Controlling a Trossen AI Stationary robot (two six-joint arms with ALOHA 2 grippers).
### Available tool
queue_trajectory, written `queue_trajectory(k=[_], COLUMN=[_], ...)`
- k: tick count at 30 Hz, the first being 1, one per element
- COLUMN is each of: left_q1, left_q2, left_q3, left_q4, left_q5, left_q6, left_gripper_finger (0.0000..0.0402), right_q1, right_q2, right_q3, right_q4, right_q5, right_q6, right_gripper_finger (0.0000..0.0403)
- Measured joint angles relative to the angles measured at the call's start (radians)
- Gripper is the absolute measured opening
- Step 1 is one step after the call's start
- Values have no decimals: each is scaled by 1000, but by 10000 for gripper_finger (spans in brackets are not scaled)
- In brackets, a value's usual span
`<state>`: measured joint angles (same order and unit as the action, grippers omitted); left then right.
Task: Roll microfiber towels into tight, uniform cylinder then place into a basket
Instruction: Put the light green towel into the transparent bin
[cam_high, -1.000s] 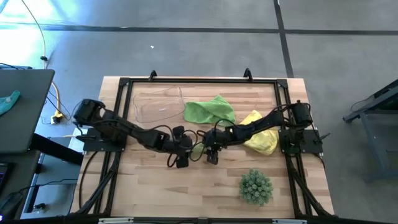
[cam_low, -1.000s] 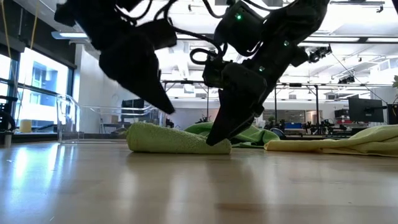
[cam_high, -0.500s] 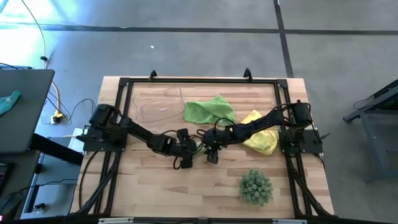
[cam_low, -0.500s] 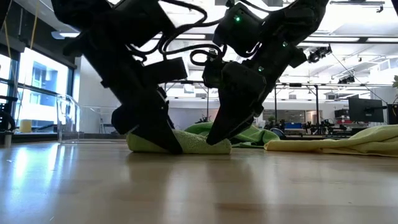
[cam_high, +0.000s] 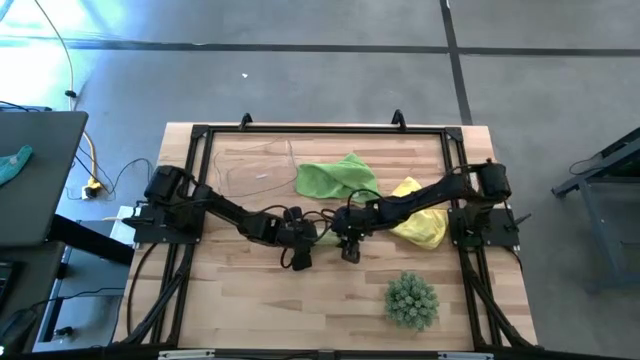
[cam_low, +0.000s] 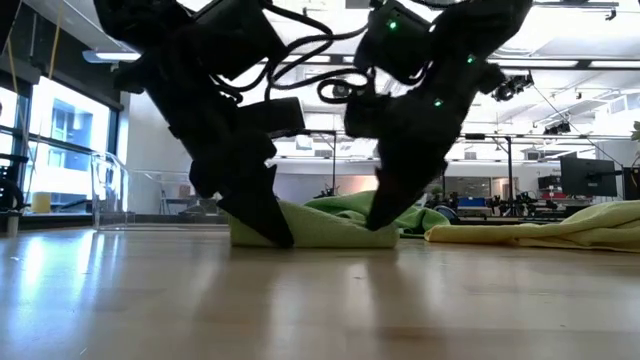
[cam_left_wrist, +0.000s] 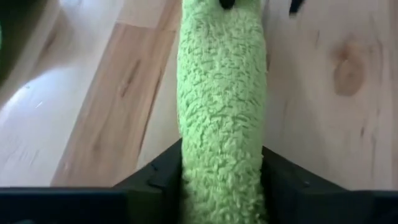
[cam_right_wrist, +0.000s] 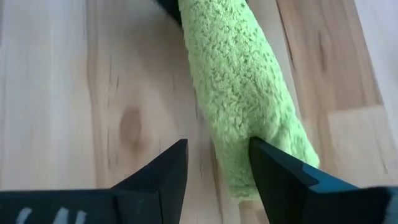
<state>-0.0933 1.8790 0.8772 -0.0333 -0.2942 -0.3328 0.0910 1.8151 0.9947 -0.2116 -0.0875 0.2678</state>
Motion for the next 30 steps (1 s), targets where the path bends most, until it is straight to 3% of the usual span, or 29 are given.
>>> queue_trajectory(k=[10, 19, 25, 30], left_q1=[-5, -13, 3, 31], left_q2=[-1, -97, -302, -500], left_q3=[-6, -18, -16, -12], left_q4=[27, -50, -188, -319], left_q5=[33, 36, 9, -93], left_q6=[8, 12, 29, 40], left_gripper_finger=[14, 15, 15, 15], right_q1=[0, 0, 0, 1], right_q2=[-54, -196, -351, -457], right_q3=[-1, 2, 3, 4], right_q4=[-113, -341, -423, -438], right_q5=[9, 53, 149, 213], right_q6=[-22, -52, -67, -62], right_gripper_finger=[165, 165, 165, 165])
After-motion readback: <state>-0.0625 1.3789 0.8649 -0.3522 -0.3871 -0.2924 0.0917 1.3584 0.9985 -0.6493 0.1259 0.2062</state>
